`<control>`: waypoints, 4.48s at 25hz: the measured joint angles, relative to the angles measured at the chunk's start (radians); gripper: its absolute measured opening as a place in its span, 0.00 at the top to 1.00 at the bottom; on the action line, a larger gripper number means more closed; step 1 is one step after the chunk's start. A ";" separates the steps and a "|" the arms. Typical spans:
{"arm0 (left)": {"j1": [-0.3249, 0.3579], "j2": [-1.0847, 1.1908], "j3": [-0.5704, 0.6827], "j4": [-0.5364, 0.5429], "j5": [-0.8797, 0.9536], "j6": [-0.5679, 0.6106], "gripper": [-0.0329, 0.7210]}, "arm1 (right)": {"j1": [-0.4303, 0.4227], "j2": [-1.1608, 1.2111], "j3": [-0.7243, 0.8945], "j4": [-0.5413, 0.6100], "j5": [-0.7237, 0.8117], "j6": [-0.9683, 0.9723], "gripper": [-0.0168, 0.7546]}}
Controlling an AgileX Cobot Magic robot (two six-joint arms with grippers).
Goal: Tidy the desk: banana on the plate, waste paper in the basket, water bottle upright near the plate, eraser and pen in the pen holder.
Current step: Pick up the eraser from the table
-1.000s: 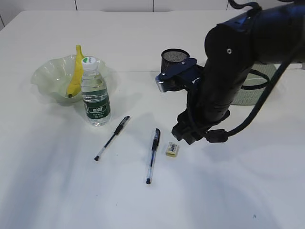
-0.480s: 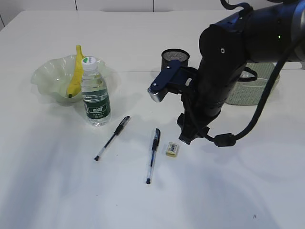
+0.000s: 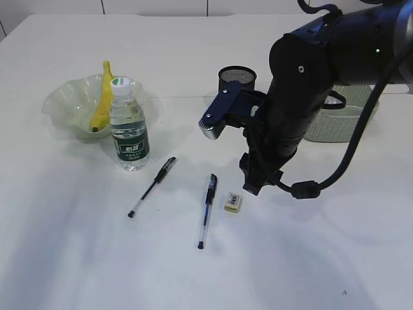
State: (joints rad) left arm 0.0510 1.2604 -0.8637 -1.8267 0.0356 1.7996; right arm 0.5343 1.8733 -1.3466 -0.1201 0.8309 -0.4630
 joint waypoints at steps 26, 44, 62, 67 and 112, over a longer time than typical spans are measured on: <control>0.000 0.010 0.039 0.000 -0.004 0.000 0.30 | 0.000 0.090 0.000 0.137 -0.075 -0.043 0.47; 0.000 0.019 0.063 0.000 -0.003 -0.002 0.30 | 0.000 0.157 -0.002 0.139 -0.128 -0.111 0.47; 0.000 0.019 0.063 0.002 -0.003 -0.002 0.30 | 0.000 0.158 -0.002 0.091 -0.132 -0.113 0.47; 0.000 0.019 0.063 0.002 -0.003 -0.002 0.30 | 0.000 0.158 -0.002 0.074 -0.112 -0.136 0.47; 0.000 0.019 0.072 0.002 0.015 -0.002 0.30 | -0.041 0.247 -0.225 0.282 0.132 -0.441 0.47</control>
State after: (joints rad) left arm 0.0510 1.2792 -0.7915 -1.8247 0.0507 1.7974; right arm 0.4936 2.1205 -1.5713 0.1619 0.9627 -0.9038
